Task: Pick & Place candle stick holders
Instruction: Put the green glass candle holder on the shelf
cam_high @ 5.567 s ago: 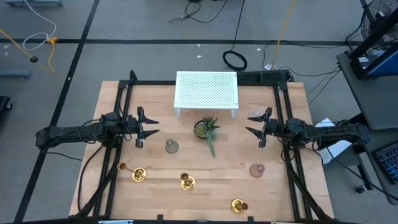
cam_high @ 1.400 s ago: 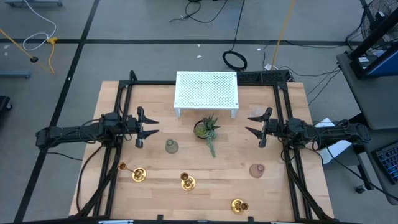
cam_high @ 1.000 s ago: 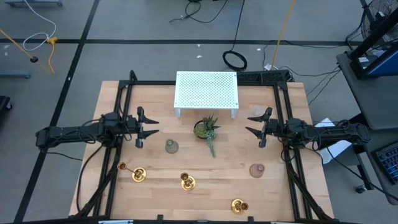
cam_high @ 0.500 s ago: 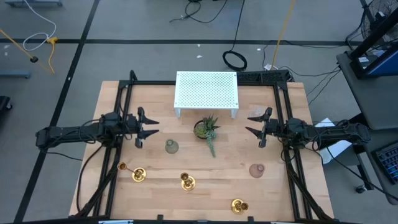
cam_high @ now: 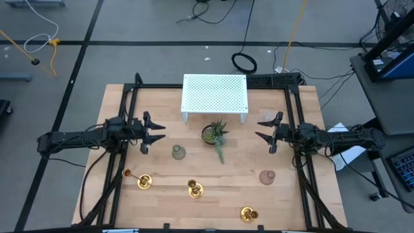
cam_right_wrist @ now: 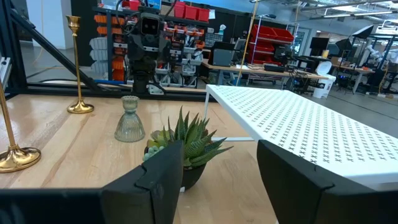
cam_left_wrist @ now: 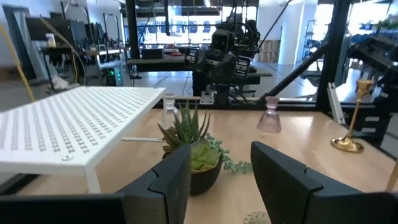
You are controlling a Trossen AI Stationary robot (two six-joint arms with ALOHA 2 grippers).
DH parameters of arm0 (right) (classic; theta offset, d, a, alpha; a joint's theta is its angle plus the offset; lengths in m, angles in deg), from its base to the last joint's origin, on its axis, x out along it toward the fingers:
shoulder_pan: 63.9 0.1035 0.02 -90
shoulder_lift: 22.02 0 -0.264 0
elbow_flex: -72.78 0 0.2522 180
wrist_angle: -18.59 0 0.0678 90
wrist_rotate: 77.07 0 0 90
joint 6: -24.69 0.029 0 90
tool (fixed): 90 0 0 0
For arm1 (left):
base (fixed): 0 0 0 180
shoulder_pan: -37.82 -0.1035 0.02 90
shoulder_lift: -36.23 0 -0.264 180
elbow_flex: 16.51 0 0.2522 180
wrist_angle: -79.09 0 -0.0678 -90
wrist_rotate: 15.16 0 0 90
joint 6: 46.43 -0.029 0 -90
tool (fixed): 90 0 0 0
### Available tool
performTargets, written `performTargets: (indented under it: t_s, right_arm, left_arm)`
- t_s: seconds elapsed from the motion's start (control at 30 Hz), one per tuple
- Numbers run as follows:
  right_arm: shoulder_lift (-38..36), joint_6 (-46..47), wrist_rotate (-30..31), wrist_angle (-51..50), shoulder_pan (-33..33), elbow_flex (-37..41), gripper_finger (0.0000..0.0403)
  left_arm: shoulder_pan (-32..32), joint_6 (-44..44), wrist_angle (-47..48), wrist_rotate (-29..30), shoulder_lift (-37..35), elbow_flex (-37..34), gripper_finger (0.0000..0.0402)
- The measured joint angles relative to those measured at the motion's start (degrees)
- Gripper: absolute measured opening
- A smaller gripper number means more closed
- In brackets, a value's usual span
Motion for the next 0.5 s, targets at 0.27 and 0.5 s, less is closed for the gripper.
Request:
performTargets:
  t_s: [0.27,0.5]
  right_arm:
    - [0.00,0.00,0.00,0.00,0.00,0.00,0.0196]
    - [0.00,0.00,0.00,0.00,-0.01,-0.01,0.0196]
  left_arm:
    - [0.00,5.81,0.01,0.93,0.02,0.00,0.0173]
    - [0.81,11.84,-0.31,0.89,1.01,0.01,0.0173]
